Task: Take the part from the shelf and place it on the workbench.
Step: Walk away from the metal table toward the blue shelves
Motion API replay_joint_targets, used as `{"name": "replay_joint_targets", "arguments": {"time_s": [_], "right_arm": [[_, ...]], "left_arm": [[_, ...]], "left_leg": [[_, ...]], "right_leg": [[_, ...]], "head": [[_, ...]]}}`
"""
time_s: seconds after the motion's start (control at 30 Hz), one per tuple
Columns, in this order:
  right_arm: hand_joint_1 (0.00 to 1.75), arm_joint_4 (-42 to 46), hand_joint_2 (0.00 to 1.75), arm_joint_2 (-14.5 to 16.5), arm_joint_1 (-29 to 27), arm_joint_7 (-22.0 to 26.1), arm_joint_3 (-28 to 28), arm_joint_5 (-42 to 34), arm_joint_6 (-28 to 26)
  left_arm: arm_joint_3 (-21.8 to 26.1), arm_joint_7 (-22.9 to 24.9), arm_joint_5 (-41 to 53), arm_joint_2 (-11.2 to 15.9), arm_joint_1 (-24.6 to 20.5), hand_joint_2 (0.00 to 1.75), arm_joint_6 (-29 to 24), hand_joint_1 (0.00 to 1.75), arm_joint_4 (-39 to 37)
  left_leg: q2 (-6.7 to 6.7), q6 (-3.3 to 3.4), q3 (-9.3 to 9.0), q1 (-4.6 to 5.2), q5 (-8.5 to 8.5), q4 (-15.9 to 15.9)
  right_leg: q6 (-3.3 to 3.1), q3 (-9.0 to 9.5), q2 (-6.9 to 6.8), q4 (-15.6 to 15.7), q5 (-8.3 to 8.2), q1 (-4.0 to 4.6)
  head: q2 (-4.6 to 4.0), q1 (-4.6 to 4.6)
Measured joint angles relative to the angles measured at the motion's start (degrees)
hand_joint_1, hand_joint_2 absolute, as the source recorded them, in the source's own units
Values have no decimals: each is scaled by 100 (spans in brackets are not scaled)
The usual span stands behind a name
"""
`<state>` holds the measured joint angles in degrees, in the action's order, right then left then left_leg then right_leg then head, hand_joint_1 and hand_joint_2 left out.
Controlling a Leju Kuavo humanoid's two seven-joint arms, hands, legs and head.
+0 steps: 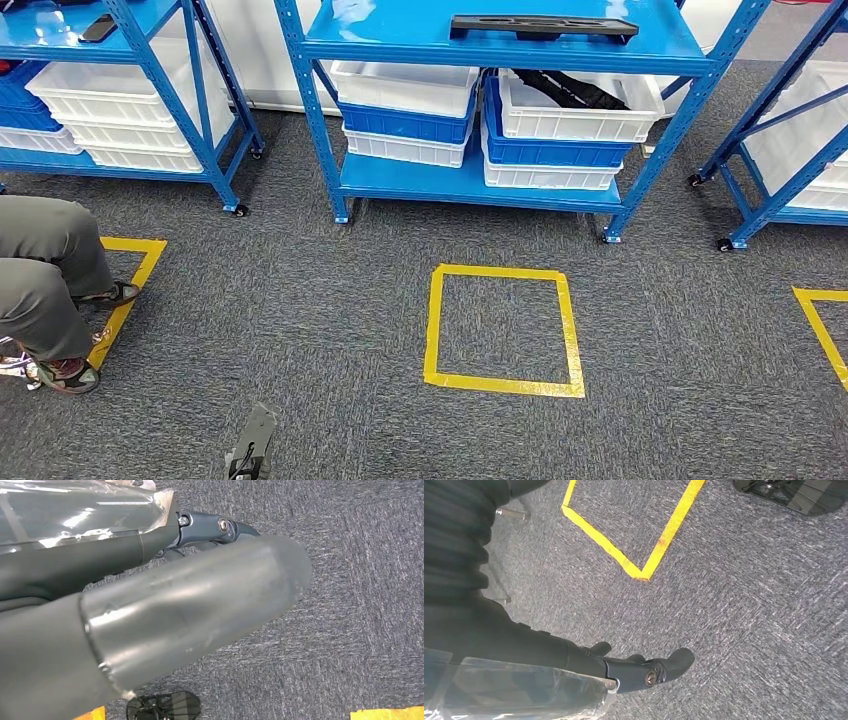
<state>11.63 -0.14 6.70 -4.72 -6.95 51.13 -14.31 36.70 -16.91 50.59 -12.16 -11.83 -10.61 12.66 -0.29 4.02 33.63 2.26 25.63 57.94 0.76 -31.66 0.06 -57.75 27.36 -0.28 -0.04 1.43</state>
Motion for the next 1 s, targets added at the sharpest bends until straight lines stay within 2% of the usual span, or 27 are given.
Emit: {"name": "replay_joint_targets", "arguments": {"time_s": [0.17,0.27,0.33,0.4,0.43,0.47,0.5,0.53,0.57,0.6,0.63,0.73,0.8,0.83,0.9,0.93,0.97,1.0], "right_arm": [[0,1,175,7,56,-2,0,40,14],[0,3,175,-2,75,0,0,37,10],[0,4,175,-10,79,9,-1,31,8],[0,4,175,-10,71,16,-2,25,8],[0,4,175,-13,63,17,-3,22,8],[0,4,175,-16,56,17,-4,21,8],[0,4,175,-20,54,18,-5,21,8],[0,4,175,-26,55,20,-7,21,7],[0,4,175,-28,59,24,-9,22,7],[0,4,175,-27,62,31,-14,26,6],[0,4,175,-23,61,37,-20,33,6],[0,4,175,-13,54,45,-37,62,6],[0,4,175,-13,55,47,-41,75,6],[0,4,175,-13,56,48,-42,78,6],[0,4,175,-13,55,48,-44,80,6],[0,4,175,-10,52,48,-44,80,6],[0,4,175,-10,49,48,-44,80,6],[0,4,175,-9,46,48,-44,80,6]], "left_arm": [[0,-31,-30,11,0,0,-4,0,0],[0,-55,-30,10,-1,0,-18,0,1],[-1,-70,-30,5,-2,0,-22,0,1],[-2,-80,-30,2,-1,0,-20,0,1],[-1,-81,-30,-1,2,0,-19,0,0],[-1,-81,-30,-2,4,0,-18,0,0],[-1,-82,-30,-2,6,0,-17,0,0],[-1,-83,-30,-3,6,0,-17,0,0],[-2,-84,-31,-3,6,0,-17,0,0],[-2,-86,-33,-2,5,0,-18,0,0],[-2,-90,-39,1,4,0,-21,0,0],[-2,-103,-69,5,2,0,-34,0,2],[-3,-109,-79,8,2,0,-44,0,2],[-3,-111,-80,9,3,0,-48,0,2],[-3,-114,-81,9,9,0,-51,0,2],[-2,-114,-81,10,14,0,-51,0,2],[-2,-114,-82,10,18,0,-51,0,2],[-2,-114,-83,10,20,0,-51,0,2]], "left_leg": [[-6,37,18,22,6,22],[0,110,-36,-17,-49,-107],[12,160,-82,-63,-95,-203],[12,177,-77,-65,-99,-209],[10,173,-73,-64,-96,-205],[7,163,-72,-66,-92,-198],[3,146,-73,-71,-81,-184],[-1,117,-75,-78,-61,-157],[-5,77,-74,-78,-30,-117],[-7,32,-70,-72,11,-70],[-7,-10,-66,-64,48,-33],[-7,-84,-62,-73,103,12],[-2,-163,25,-108,229,233],[1,-216,161,-135,370,514],[6,-300,594,-193,682,1296],[8,-324,798,-221,745,1604],[10,-336,914,-242,692,1718],[11,-335,915,-257,525,1607]], "right_leg": [[40,3,-1,18,-23,-37],[68,-43,-1,-60,24,-18],[30,-284,1,-553,265,-5],[5,-658,2,-1317,576,-20],[25,-782,1,-1565,648,-32],[68,-804,0,-1604,629,-48],[127,-704,-1,-1402,517,-66],[193,-498,-3,-994,345,-91],[228,-297,-3,-589,201,-113],[229,-125,0,-260,97,-123],[200,-23,4,-73,54,-125],[83,31,11,-26,63,-120],[23,71,12,-17,75,-151],[-9,96,11,-13,88,-163],[-55,137,8,-14,129,-158],[-63,160,9,-14,155,-157],[-62,192,14,-15,184,-157],[-53,236,21,-14,219,-157]], "head": [[0,1],[0,1],[0,-16],[0,-28],[0,-30],[0,-29],[0,-31],[0,-31],[0,-29],[0,-28],[0,-27],[0,-25],[0,-15],[0,-10],[0,-3],[0,-3],[0,-2],[0,-1]]}}
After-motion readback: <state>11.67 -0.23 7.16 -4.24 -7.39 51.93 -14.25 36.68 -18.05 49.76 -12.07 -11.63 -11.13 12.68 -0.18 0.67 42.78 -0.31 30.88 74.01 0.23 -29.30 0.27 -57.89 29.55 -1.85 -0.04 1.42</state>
